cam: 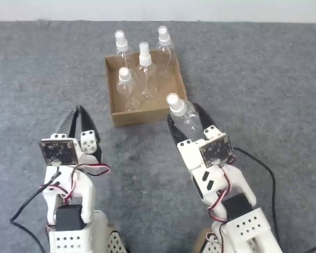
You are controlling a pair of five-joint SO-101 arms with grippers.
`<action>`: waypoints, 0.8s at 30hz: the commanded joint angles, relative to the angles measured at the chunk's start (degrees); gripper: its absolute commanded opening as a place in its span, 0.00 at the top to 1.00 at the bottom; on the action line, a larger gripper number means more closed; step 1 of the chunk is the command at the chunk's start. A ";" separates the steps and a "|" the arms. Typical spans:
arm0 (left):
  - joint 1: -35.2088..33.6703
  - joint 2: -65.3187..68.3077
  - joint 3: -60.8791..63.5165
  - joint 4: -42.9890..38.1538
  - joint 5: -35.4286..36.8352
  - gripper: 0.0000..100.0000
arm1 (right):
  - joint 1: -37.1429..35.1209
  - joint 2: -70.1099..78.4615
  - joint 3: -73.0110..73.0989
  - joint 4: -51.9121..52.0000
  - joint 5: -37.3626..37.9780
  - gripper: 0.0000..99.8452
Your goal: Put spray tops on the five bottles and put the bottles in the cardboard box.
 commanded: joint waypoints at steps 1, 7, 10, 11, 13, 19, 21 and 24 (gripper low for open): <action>-1.58 -0.97 0.13 -2.29 -0.35 0.99 | 0.48 -1.27 -9.14 7.52 -0.44 0.99; -1.85 -0.97 0.92 -2.29 -0.79 0.99 | 0.48 -1.10 -14.95 13.23 -0.44 0.99; -4.75 -0.97 1.19 -2.20 -0.79 0.99 | 0.48 -0.66 -17.23 14.81 -0.44 0.99; -5.45 -0.97 1.19 -2.29 -0.79 0.99 | 0.48 -0.57 -17.85 14.99 -0.44 0.99; -5.71 -0.97 1.19 -2.29 -0.70 0.99 | 0.48 -0.57 -18.90 14.73 -0.44 0.99; -5.54 -0.97 1.19 -2.29 -0.70 0.99 | 0.48 -0.48 -24.18 14.46 -0.53 0.99; -5.54 -0.97 1.19 -2.29 -0.70 0.99 | 0.48 -0.13 -25.93 14.46 -0.53 0.99; -5.54 -0.97 1.27 -2.29 -0.79 0.99 | -0.57 3.30 -29.19 14.37 -0.53 0.99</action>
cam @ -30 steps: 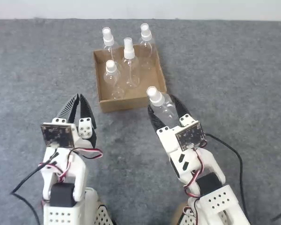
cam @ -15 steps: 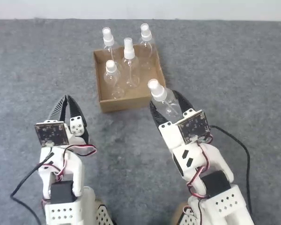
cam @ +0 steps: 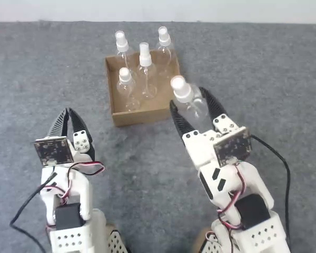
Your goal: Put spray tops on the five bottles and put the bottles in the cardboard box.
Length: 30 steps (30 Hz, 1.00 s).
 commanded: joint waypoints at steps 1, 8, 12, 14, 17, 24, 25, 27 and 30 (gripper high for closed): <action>-0.44 -0.97 -0.48 -2.02 -0.53 0.99 | -1.01 4.79 -7.74 -0.31 -0.53 0.99; -0.79 -0.88 -0.48 -2.02 -0.53 0.99 | -2.42 18.24 -13.45 -5.93 -0.53 0.99; -0.79 -0.88 -0.48 -2.02 -0.53 0.99 | -2.24 25.27 -13.27 -14.73 -0.53 0.99; -0.79 -0.88 -0.48 -2.02 -0.53 0.99 | -2.24 28.88 -13.27 -18.68 -0.53 0.99; -0.79 -0.88 0.04 -2.29 -0.53 0.99 | -2.24 34.24 -13.27 -24.31 -0.62 0.99; -0.88 -0.88 3.21 -9.32 -0.35 0.99 | -1.63 42.59 -13.27 -32.75 -7.91 0.99; -0.88 -0.88 3.82 -10.99 -0.18 0.99 | -1.80 42.77 -13.27 -32.48 -8.26 0.99; -0.88 -0.88 4.35 -13.27 -0.09 0.99 | -2.59 42.77 -12.92 -31.16 -8.18 0.99; -0.88 -0.88 4.35 -13.54 -0.09 0.99 | -3.47 42.68 -12.84 -28.35 -8.09 0.99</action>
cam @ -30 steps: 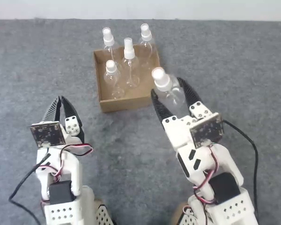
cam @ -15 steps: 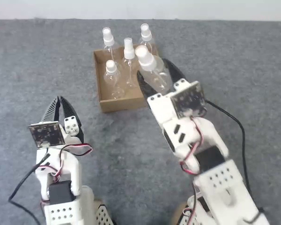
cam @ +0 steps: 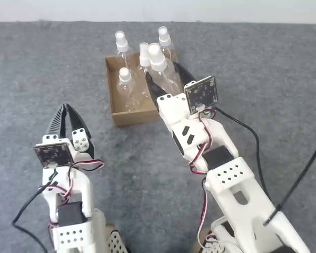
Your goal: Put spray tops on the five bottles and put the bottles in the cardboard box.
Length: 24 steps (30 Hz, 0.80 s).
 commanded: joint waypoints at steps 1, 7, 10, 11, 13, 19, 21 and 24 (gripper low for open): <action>-0.35 -0.97 -0.84 -2.64 0.09 0.99 | -1.63 -0.84 -3.60 2.95 -0.62 0.99; -0.26 -0.97 -2.07 -2.64 3.25 0.99 | -7.69 -1.10 -3.60 10.33 9.41 0.99; -0.35 -0.97 -3.03 -2.55 5.19 0.99 | -10.77 -3.47 -3.60 14.73 10.73 0.99; -0.35 -0.97 -3.12 -2.55 5.27 0.99 | -11.65 -4.70 -3.60 16.22 10.81 0.99; 0.00 -0.97 -3.21 -2.55 5.27 0.99 | -13.49 -7.25 -3.52 19.47 10.64 0.99; 1.32 -0.97 -3.30 -2.64 5.36 0.99 | -19.56 -13.32 0.53 22.81 11.16 0.99; 3.52 -0.97 -3.30 -2.55 4.92 0.99 | -20.62 -14.37 1.67 22.90 11.25 0.99; 5.54 -0.97 -3.30 -2.55 4.84 0.99 | -21.14 -14.37 2.11 23.25 11.25 0.99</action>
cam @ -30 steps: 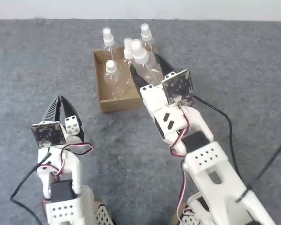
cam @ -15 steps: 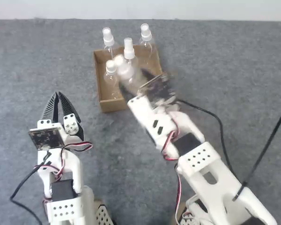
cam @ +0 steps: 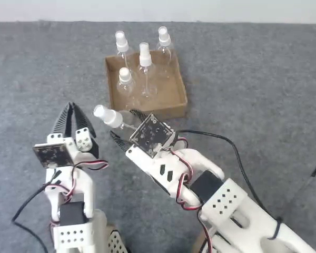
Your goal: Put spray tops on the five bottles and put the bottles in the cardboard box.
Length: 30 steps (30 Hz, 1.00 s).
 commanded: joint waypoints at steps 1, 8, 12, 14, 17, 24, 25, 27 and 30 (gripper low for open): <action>2.81 -0.97 -3.30 -1.67 0.26 0.99 | -1.19 -2.95 -0.62 0.22 0.79 0.99; 4.04 -0.97 -4.70 -1.41 0.35 0.99 | -1.98 -2.95 3.25 -0.22 6.51 0.99; 6.51 -0.97 -4.79 -1.41 0.35 0.99 | -2.33 -2.95 3.87 -0.22 7.12 0.99; 7.56 -0.97 -4.79 -1.41 0.35 0.99 | -2.33 -2.95 3.96 -0.22 7.12 0.99; 9.76 -0.97 -4.79 -1.14 0.09 0.99 | -2.33 -2.95 3.96 -0.31 7.12 0.99; 14.59 -0.97 -6.64 4.84 -5.36 0.99 | -2.24 -2.95 3.96 -0.31 7.12 0.99; 14.77 -0.97 -6.99 5.45 -5.36 0.99 | -2.24 -2.95 3.96 -0.22 7.12 0.99; 15.03 -0.97 -7.08 5.98 -5.36 0.99 | -2.15 -2.95 3.96 -0.04 7.12 0.99; 15.03 -0.97 -7.08 6.07 -5.36 0.99 | -2.15 -2.86 4.04 0.13 7.12 0.99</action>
